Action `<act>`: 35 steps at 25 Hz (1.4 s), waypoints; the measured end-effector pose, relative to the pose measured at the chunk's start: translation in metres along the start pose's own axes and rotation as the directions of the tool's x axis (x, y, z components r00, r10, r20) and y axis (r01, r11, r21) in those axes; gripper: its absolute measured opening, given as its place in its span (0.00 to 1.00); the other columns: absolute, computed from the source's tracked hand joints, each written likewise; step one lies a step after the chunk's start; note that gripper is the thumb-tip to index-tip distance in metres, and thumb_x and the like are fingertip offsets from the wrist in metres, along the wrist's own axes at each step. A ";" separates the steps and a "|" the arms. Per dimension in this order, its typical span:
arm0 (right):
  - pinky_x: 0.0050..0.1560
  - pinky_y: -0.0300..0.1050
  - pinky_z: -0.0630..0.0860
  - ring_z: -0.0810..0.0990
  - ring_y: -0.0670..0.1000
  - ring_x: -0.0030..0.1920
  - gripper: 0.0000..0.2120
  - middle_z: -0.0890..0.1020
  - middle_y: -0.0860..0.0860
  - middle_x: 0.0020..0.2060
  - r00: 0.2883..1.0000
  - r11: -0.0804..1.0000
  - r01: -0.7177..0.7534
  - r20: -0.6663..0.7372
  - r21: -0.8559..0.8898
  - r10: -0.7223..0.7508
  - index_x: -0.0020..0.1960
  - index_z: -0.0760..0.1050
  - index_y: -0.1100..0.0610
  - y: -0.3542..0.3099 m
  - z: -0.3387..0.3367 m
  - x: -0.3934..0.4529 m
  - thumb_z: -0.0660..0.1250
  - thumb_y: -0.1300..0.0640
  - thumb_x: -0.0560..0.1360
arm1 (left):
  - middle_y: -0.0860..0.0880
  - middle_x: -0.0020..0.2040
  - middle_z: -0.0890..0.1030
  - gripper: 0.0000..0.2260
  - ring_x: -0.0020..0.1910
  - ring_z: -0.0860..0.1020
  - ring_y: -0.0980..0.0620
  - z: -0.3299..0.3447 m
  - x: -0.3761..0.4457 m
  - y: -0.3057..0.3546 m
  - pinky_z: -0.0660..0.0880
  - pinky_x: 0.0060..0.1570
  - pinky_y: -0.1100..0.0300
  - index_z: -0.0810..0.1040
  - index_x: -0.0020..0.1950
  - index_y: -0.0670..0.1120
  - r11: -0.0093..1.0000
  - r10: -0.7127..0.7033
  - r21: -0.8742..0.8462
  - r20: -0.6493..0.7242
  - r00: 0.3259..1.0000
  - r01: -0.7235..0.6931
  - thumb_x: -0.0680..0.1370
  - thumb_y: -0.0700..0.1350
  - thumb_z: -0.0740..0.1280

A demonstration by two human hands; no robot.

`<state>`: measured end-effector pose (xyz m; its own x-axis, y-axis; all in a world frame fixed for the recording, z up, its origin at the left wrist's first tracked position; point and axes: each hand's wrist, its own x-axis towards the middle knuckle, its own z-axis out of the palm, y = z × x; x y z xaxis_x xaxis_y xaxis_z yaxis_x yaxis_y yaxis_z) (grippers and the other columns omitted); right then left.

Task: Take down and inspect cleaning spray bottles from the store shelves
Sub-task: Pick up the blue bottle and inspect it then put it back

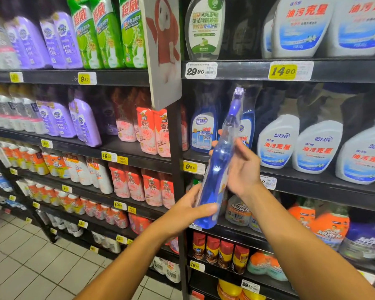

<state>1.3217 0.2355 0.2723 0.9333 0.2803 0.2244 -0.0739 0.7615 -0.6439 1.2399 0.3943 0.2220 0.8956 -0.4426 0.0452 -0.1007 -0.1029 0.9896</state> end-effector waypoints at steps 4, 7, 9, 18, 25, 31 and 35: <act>0.35 0.44 0.74 0.77 0.51 0.33 0.25 0.78 0.54 0.35 0.998 0.988 -0.051 0.025 -0.146 0.055 0.55 0.77 0.60 0.001 0.017 0.012 0.56 0.41 0.75 | 0.59 0.62 0.66 0.39 0.63 0.70 0.60 0.016 0.015 0.000 0.72 0.65 0.54 0.62 0.64 0.64 0.918 0.073 0.395 -0.239 0.968 0.028 0.59 0.64 0.77; 0.35 0.43 0.74 0.76 0.51 0.32 0.24 0.78 0.53 0.33 0.990 0.986 -0.101 0.082 -0.130 0.112 0.44 0.79 0.60 0.002 0.024 0.016 0.56 0.41 0.73 | 0.60 0.59 0.62 0.42 0.63 0.66 0.60 0.023 0.018 -0.005 0.69 0.63 0.57 0.56 0.64 0.63 0.891 0.150 0.454 -0.344 0.927 0.024 0.57 0.67 0.74; 0.35 0.43 0.75 0.77 0.50 0.31 0.25 0.79 0.53 0.33 0.986 0.987 -0.114 0.106 -0.113 0.126 0.41 0.80 0.60 0.002 0.024 0.017 0.56 0.40 0.74 | 0.60 0.57 0.62 0.41 0.62 0.66 0.60 0.026 0.018 -0.006 0.69 0.60 0.59 0.53 0.60 0.67 0.890 0.173 0.456 -0.363 0.916 0.013 0.56 0.68 0.74; 0.57 0.54 0.80 0.83 0.59 0.57 0.23 0.84 0.58 0.56 0.998 0.907 -0.043 0.025 -0.418 0.059 0.59 0.77 0.52 -0.001 0.011 0.009 0.55 0.38 0.77 | 0.50 0.60 0.81 0.34 0.58 0.80 0.53 0.002 0.009 -0.014 0.76 0.56 0.59 0.70 0.69 0.51 0.949 0.039 -0.316 0.075 0.996 -0.013 0.65 0.49 0.78; 0.40 0.42 0.79 0.83 0.49 0.38 0.15 0.85 0.51 0.37 0.963 0.738 0.141 -0.081 -0.659 -0.257 0.47 0.75 0.58 -0.038 0.000 -0.016 0.73 0.47 0.70 | 0.43 0.59 0.83 0.28 0.58 0.81 0.45 0.009 0.030 -0.020 0.78 0.59 0.48 0.83 0.60 0.43 0.737 0.054 -0.653 0.313 0.948 0.174 0.61 0.47 0.81; 0.38 0.41 0.77 0.81 0.47 0.35 0.15 0.83 0.48 0.33 0.845 0.621 0.194 -0.192 -0.760 -0.499 0.42 0.74 0.54 -0.094 -0.017 -0.061 0.76 0.47 0.67 | 0.43 0.52 0.85 0.30 0.50 0.85 0.47 0.067 0.079 0.000 0.81 0.52 0.50 0.86 0.52 0.43 0.781 -0.051 -0.589 0.272 0.961 0.208 0.53 0.53 0.85; 0.46 0.49 0.74 0.80 0.54 0.42 0.14 0.82 0.55 0.37 0.785 0.577 0.146 -0.262 -0.803 -0.562 0.40 0.73 0.52 -0.127 -0.028 -0.104 0.77 0.49 0.69 | 0.42 0.50 0.86 0.21 0.51 0.84 0.45 0.113 0.099 -0.001 0.82 0.46 0.49 0.84 0.55 0.42 0.718 -0.095 -0.599 0.420 0.902 0.354 0.66 0.50 0.77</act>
<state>1.2436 0.0925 0.3101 0.8657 -0.3609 0.3467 0.3758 0.0113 -0.9266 1.2797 0.2494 0.2096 0.6358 -0.7638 -0.1109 0.5046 0.3026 0.8086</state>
